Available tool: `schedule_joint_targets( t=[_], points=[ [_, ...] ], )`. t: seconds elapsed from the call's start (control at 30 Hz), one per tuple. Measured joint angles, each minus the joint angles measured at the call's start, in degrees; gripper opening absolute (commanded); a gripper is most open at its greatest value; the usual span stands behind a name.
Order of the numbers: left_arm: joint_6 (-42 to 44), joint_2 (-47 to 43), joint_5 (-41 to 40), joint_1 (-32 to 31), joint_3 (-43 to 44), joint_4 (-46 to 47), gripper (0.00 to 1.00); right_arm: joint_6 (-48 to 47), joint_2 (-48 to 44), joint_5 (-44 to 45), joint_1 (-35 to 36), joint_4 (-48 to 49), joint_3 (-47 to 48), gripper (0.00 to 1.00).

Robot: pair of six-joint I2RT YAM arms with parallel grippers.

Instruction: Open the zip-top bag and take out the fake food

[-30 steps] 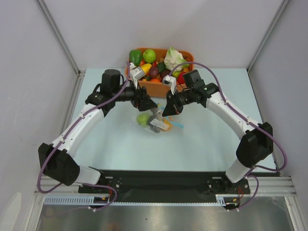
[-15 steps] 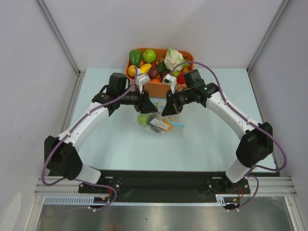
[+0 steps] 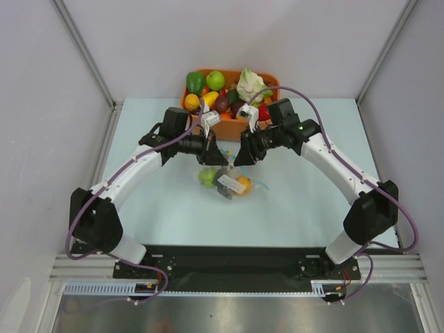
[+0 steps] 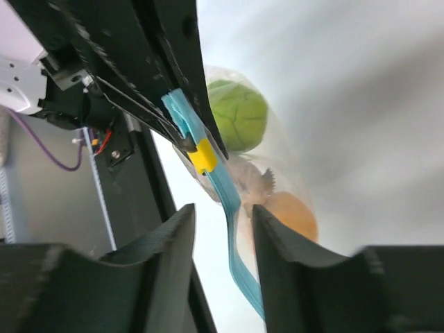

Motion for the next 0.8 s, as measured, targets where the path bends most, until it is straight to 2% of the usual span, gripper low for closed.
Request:
schedule_joint_targets(
  t=[0.27, 0.5, 0.8],
  points=[
    [1.3, 2.0, 3.0, -0.5, 2.7, -4.7, 0.00, -0.1, -6.8, 6.2, 1.6, 0.7, 0.5, 0.48],
    [3.3, 3.2, 3.9, -1.1, 4.7, -8.8, 0.00, -1.2, -6.7, 9.5, 5.8, 1.7, 0.9, 0.47],
    [3.6, 3.2, 4.4, -1.8, 4.7, -10.5, 0.00, -3.4, -6.7, 13.2, 6.0, 2.7, 0.9, 0.47]
  ],
)
